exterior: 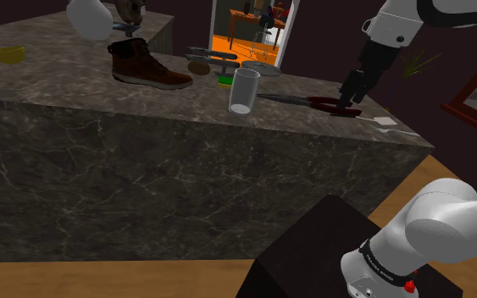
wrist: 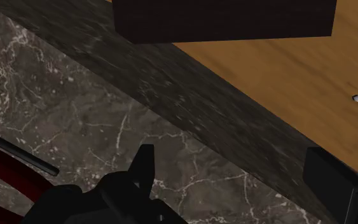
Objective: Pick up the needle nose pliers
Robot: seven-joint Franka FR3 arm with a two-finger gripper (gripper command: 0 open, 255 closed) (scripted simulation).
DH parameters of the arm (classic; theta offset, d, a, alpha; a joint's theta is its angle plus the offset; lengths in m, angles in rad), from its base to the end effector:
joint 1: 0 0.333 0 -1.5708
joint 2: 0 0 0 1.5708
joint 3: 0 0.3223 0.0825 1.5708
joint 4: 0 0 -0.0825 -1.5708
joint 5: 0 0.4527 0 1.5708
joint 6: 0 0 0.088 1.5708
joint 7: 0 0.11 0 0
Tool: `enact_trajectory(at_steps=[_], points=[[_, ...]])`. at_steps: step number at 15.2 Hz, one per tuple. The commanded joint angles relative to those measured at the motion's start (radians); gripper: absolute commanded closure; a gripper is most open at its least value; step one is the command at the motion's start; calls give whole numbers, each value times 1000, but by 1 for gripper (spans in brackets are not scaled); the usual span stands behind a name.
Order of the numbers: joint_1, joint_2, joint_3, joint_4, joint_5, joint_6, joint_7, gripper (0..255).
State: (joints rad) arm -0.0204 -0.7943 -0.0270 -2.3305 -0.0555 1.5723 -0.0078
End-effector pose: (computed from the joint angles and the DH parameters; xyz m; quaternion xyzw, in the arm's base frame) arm 0.3687 -0.0259 0.6090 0.9995 -0.0164 0.0175 0.0185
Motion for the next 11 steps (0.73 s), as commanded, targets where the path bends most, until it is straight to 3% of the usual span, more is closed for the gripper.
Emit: enact_trajectory(at_steps=[1,11], points=[[0,0,0,0,0,0,0,0],[40,186,-271,51,-131,162,-477,0]])
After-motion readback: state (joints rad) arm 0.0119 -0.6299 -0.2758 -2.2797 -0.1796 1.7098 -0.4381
